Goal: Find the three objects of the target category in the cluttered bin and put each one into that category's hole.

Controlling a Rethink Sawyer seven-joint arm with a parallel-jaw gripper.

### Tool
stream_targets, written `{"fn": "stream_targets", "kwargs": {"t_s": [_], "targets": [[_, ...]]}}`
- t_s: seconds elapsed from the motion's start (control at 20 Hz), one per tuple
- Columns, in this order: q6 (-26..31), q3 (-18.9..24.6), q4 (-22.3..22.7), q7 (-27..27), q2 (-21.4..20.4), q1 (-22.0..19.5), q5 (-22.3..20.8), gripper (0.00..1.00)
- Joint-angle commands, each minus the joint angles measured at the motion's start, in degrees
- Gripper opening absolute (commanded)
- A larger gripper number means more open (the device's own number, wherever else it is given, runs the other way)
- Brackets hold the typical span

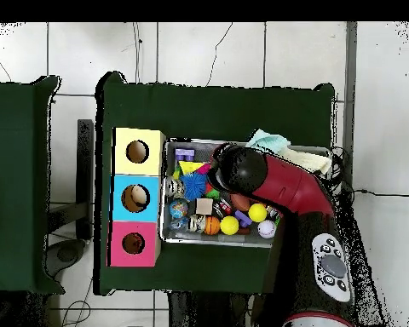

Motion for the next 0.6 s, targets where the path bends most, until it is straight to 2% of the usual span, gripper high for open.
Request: {"fn": "stream_targets", "kwargs": {"t_s": [0.05, 0.25, 0.6], "targets": [[-5.7, 1.9, 0.8, 13.1, 6.4, -1.7, 3.7, 1.0], [-8.5, 4.8, 0.0, 9.8, 9.2, -3.6, 5.1, 1.0], [-9.9, 5.3, -1.0, 8.0, 10.9, -4.0, 6.1, 1.0]]}}
